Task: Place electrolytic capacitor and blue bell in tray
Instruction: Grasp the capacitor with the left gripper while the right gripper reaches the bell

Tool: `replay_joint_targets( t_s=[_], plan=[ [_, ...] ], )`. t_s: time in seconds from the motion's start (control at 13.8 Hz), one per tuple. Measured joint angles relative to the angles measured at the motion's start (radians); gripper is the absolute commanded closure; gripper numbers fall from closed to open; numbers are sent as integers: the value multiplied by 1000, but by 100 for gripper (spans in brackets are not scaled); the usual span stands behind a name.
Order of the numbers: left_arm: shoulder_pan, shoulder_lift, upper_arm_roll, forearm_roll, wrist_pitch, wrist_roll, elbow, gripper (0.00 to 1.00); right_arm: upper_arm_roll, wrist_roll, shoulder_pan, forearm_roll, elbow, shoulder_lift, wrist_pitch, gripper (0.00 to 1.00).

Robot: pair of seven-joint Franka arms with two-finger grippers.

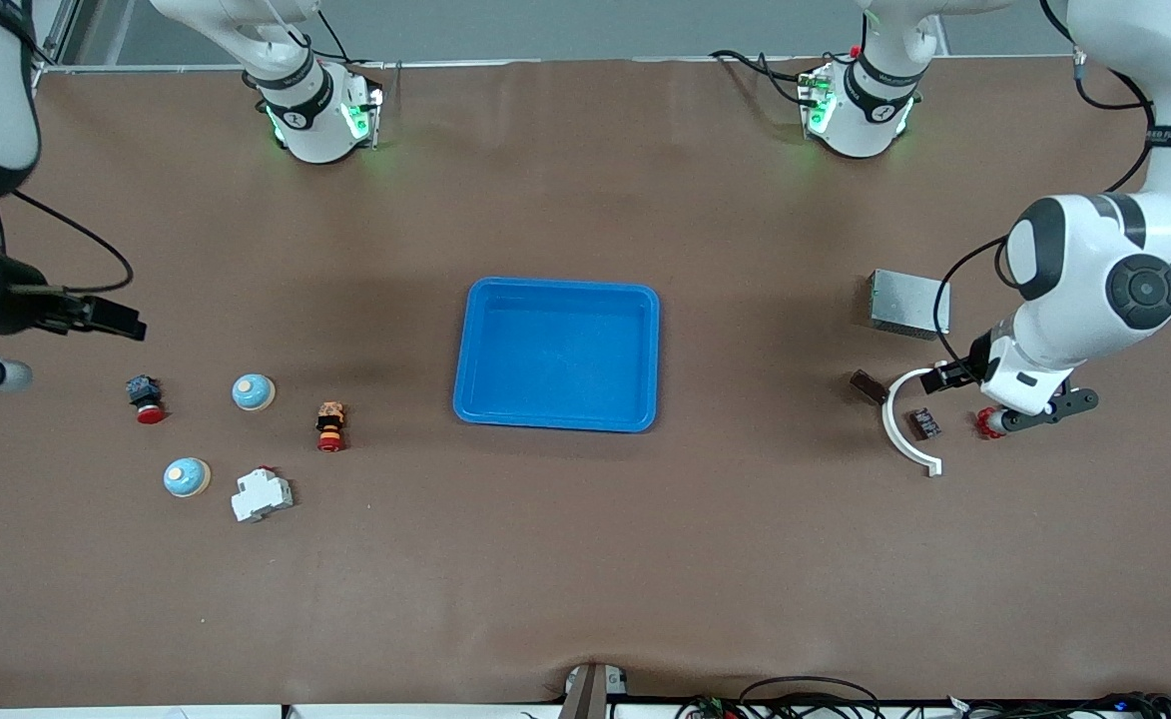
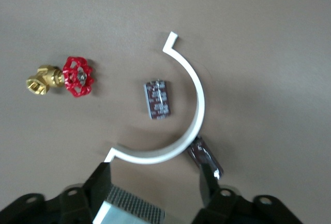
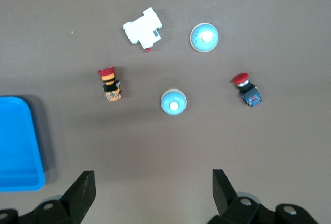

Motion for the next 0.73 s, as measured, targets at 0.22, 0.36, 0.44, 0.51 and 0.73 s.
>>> replay_joint_targets(
  t_s=[0.22, 0.36, 0.44, 0.51, 0.73],
  plan=[
    [25, 67, 0, 0, 101, 0, 0, 34, -1, 0, 0, -1, -116, 14, 157, 0],
    [27, 119, 0, 0, 182, 0, -1, 36, -2, 0, 0, -2, -203, 14, 275, 0],
    [27, 146, 0, 0, 215, 0, -1, 36, -4, 0, -1, -2, -242, 14, 335, 0],
    [27, 169, -1, 0, 238, 0, -1, 36, -7, 0, -4, -2, -278, 15, 387, 0],
    [27, 211, -1, 0, 275, 0, 1, 38, -16, -3, -18, -11, -332, 49, 456, 0]
  ],
)
